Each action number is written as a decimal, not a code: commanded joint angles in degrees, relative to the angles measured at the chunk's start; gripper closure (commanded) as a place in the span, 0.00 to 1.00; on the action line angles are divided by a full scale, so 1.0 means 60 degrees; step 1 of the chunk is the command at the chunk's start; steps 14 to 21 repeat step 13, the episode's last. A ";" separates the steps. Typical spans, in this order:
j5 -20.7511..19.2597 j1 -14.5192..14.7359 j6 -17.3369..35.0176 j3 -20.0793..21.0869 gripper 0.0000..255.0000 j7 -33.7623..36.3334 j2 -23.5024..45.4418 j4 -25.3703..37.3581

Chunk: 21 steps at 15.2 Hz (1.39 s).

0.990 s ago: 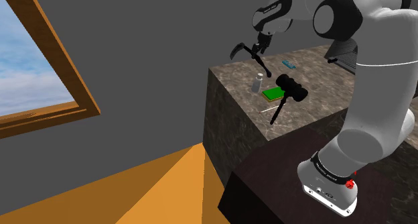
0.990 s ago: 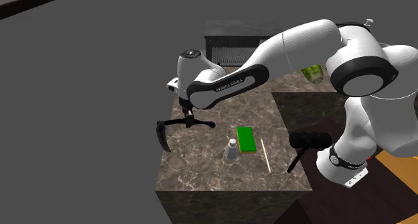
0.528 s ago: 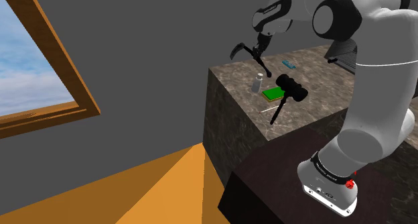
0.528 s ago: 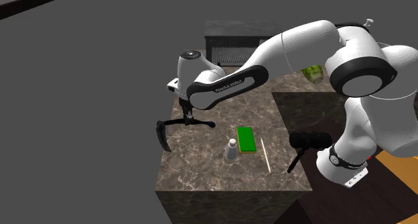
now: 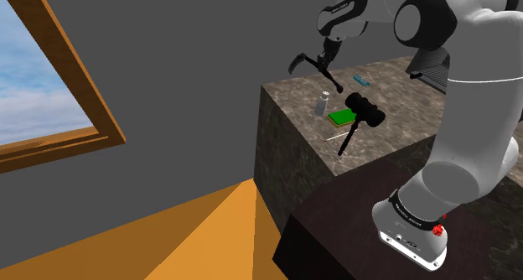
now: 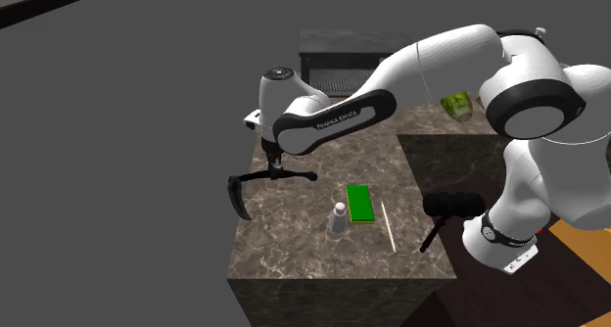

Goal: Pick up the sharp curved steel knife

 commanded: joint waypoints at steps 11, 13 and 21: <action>-0.0306 0.0084 -0.1240 -0.0172 1.00 0.0203 -0.0574 0.0740; -0.0309 0.0085 -0.1257 -0.0174 1.00 0.0206 -0.0580 0.0751; -0.0309 0.0085 -0.1257 -0.0174 1.00 0.0206 -0.0580 0.0751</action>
